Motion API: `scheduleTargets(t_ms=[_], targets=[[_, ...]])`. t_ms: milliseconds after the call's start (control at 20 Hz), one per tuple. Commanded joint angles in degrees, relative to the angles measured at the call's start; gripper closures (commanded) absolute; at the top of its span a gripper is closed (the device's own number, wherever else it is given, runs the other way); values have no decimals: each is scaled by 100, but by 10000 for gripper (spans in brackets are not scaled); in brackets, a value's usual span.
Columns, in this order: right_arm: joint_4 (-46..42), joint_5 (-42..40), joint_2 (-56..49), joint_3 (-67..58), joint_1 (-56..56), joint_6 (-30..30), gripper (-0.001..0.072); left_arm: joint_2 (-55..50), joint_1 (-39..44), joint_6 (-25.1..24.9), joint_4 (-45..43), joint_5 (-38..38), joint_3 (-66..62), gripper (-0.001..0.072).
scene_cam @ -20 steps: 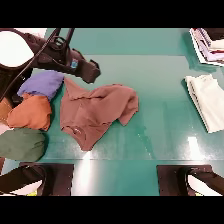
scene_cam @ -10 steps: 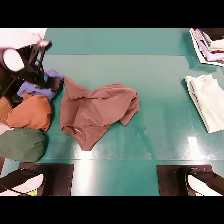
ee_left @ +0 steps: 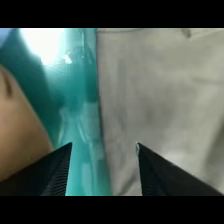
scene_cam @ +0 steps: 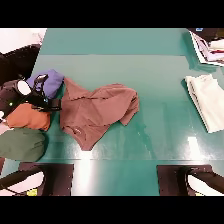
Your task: Fold the shirts.
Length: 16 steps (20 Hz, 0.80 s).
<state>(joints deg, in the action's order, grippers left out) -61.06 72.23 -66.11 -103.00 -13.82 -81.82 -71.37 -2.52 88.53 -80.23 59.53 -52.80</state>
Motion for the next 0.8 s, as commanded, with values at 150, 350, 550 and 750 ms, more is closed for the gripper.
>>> scheduleTargets(t_ms=[150,350,550,750], targets=[[7,52,-20,0,-4,-2,697,-439,-48,-2,704,-343,166,218],[4,68,-20,0,-2,-2,696,-439,-48,-9,1038,-442,166,477],[-94,313,-22,2,11,-2,697,-437,-50,-7,1032,-391,50,681],[-518,643,103,785,11,-122,696,-157,-50,-52,966,-190,-872,681]])
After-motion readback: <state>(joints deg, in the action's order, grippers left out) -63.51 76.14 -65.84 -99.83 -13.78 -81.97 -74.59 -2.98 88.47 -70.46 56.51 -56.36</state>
